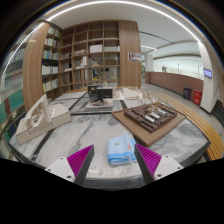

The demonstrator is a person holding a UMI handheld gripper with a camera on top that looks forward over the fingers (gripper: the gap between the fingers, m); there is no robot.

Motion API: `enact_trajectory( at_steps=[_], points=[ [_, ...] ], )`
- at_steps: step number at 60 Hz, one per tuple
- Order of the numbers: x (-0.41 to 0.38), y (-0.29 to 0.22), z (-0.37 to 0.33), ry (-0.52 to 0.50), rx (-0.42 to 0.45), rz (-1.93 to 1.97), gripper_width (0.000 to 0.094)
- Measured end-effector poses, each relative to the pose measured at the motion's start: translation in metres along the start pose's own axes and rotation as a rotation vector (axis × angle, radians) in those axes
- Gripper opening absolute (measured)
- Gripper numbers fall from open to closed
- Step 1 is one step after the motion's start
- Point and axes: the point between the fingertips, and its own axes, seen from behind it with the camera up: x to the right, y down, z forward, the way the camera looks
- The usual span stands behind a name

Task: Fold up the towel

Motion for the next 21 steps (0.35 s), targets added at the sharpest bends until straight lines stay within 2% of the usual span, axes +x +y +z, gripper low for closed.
enact_trajectory(
  at_steps=[7,14,21],
  points=[
    [-0.036,0.001,-0.041,-0.061,0.015,-0.039,0.0841],
    [-0.052,0.014,-0.063,-0.091,-0.021,-0.057,0.0844],
    [-0.05,0.008,-0.069,-0.098,0.01,-0.029,0.0848]
  ],
)
